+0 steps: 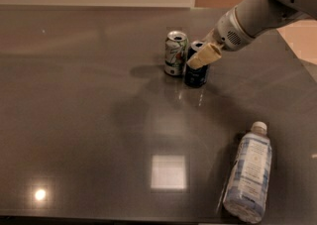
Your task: Move pepsi can near 7up can
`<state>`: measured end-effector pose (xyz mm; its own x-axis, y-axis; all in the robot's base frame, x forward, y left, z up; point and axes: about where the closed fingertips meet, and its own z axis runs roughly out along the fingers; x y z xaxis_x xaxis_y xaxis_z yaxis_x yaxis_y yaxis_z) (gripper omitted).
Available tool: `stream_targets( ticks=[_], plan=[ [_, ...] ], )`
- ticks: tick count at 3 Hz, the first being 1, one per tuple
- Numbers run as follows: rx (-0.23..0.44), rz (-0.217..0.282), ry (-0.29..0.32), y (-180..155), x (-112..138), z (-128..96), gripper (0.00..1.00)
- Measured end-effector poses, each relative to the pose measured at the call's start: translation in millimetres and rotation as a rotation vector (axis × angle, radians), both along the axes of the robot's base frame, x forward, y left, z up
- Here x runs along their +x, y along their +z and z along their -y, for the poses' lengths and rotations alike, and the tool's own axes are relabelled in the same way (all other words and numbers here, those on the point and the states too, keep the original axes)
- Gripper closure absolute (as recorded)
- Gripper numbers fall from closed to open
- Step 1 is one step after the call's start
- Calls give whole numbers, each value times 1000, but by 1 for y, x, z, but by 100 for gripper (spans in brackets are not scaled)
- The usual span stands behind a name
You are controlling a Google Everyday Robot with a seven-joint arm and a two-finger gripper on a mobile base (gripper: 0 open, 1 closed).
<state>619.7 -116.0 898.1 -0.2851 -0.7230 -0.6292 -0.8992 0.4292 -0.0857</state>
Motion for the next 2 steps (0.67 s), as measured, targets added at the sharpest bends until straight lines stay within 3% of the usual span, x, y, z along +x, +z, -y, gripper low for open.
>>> stream_targets(
  ticks=[1,2],
  plan=[
    [0,-3,4,-1,0,-2,0],
    [0,-3,4,-2,0,-2,0]
  ],
)
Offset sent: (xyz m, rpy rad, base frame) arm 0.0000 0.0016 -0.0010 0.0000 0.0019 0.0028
